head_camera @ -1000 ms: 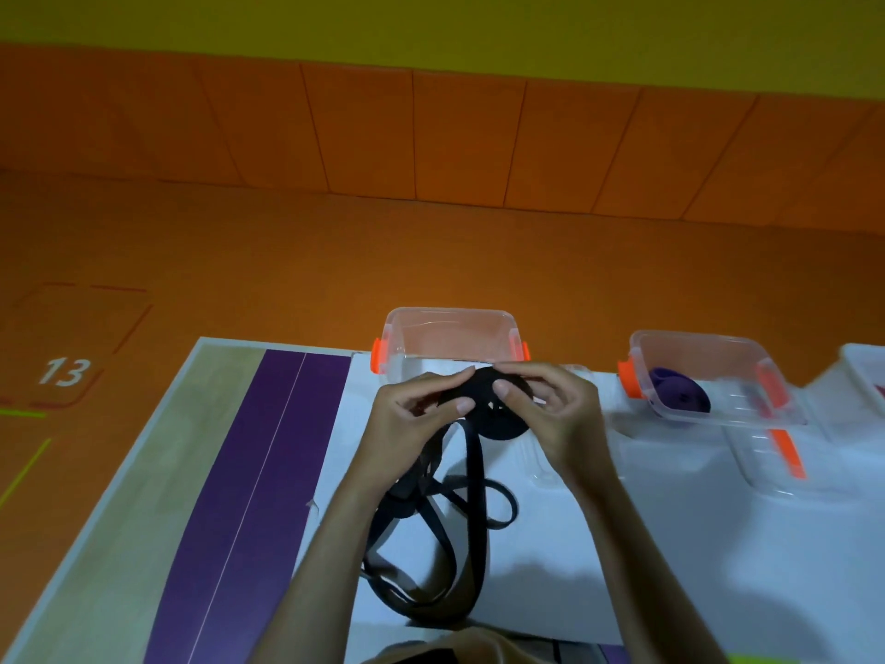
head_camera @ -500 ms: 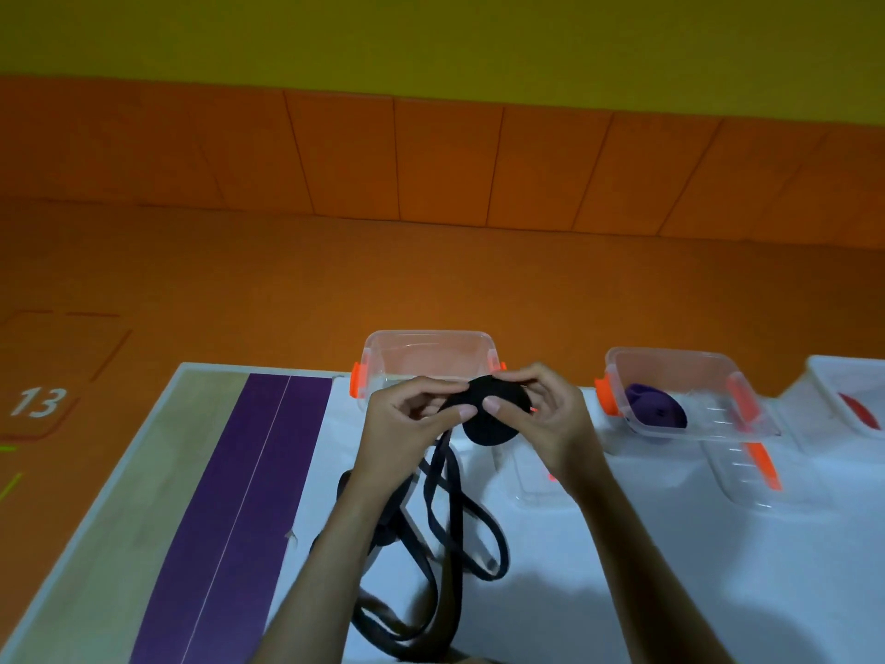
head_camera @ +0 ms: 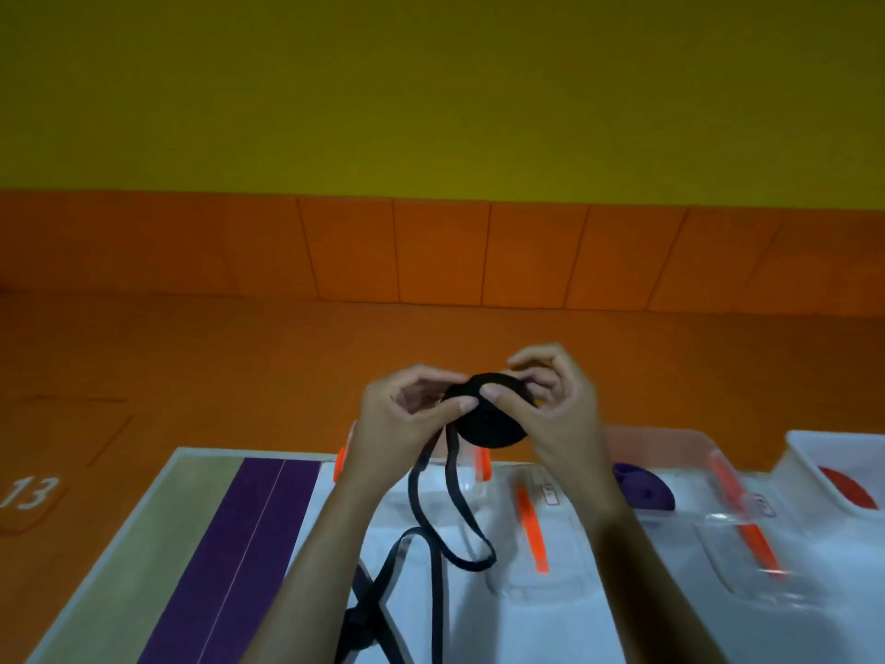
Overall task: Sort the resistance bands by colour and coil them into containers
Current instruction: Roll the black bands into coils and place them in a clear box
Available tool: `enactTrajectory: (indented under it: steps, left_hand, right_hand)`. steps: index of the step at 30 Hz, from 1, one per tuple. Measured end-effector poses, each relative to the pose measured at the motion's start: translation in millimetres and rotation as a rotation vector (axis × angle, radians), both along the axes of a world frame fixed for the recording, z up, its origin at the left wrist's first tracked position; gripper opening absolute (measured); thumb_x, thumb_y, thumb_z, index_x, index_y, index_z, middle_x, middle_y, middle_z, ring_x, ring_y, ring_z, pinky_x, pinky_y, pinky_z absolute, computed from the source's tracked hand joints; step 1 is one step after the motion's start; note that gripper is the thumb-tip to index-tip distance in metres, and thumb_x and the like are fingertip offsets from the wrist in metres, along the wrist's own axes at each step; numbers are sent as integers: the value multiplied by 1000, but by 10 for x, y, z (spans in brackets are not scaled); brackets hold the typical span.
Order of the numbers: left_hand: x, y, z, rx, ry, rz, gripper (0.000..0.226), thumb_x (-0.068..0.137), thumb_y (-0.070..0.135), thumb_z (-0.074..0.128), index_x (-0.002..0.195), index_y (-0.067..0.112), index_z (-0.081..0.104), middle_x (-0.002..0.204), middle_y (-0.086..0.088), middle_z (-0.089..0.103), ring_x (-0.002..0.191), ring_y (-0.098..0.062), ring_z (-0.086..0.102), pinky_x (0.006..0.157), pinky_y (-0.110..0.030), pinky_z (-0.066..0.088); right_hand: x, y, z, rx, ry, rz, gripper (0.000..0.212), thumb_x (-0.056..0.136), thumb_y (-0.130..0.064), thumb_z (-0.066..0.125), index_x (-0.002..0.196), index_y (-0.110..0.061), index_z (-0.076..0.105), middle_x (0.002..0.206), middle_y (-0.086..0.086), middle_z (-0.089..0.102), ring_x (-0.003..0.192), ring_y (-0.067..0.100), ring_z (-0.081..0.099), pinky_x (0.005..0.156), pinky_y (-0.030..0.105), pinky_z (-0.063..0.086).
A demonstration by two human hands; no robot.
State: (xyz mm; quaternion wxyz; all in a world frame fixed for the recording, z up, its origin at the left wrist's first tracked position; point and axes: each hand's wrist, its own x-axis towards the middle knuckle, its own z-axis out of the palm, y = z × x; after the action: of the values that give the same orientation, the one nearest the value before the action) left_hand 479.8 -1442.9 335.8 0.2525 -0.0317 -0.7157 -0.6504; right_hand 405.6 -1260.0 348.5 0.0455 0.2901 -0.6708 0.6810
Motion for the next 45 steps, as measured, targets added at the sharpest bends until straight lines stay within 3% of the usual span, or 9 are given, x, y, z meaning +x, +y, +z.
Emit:
enactTrajectory:
  steps: [5,10,16,19,22,29,35,40,45]
  left_hand:
    - [0,200,264,33,50,-39,37,84,21,87,117,37,81,121,7,79,118,-15,74,97,-28,60]
    - [48,313,397,-26,81,57,28,79,20,92,104,32,84,104,5,82,101,-17,79,87,-33,65]
    - [210,483,243,104,53,76,34,81,15,87,112,31,84,115,-2,81,112,-23,77,94,-31,62]
    - [303,525,213,73,44,108,29,81,15,89,106,28,85,108,-2,82,105,-23,79,91,-32,63]
    - [387,650,196,39,42,137,26,81,24,92,104,29,84,105,-1,82,102,-22,79,88,-30,64]
    - [573,799,67,45,-35,148,32,79,18,91,109,28,84,108,-5,82,103,-25,79,89,-34,64]
    - [621,1009,35,40,-6,181,25,79,17,92,102,21,84,107,-5,82,103,-24,79,89,-32,64]
    - [674,1183,3,96,-38,123,29,84,15,85,110,29,85,113,4,81,110,-18,77,95,-29,61]
    - [722,1233,-44,44,-33,171,24,80,12,90,98,26,85,101,1,82,100,-21,79,89,-32,64]
  right_hand:
    - [-58,107,247,-106,65,-26,19,88,-23,85,94,-39,79,102,-13,79,99,6,75,80,17,58]
    - [-66,264,255,-73,57,49,29,82,-17,90,80,-25,63,91,-6,76,93,11,75,80,22,59]
    - [53,388,233,-116,-3,30,21,87,-21,87,94,-38,78,101,-10,79,100,12,75,85,31,63]
    - [133,484,131,-29,-67,103,19,81,-29,87,90,-21,72,101,-5,78,101,16,75,87,41,64]
    - [175,576,76,-60,-73,101,27,81,-21,89,83,-13,63,92,4,77,92,18,76,80,33,64]
    - [329,737,-97,-75,-144,191,16,86,-20,85,92,-30,73,103,-8,77,101,11,75,84,24,60]
    - [358,882,-92,-79,-113,150,25,83,-10,88,81,-13,63,93,2,79,88,18,77,77,29,63]
    - [431,1040,-125,-64,-134,142,23,88,-16,85,97,-36,78,104,-10,78,100,10,76,82,21,59]
    - [538,1123,-224,-3,-131,148,25,81,-22,89,80,-32,67,94,-2,77,92,16,76,79,30,63]
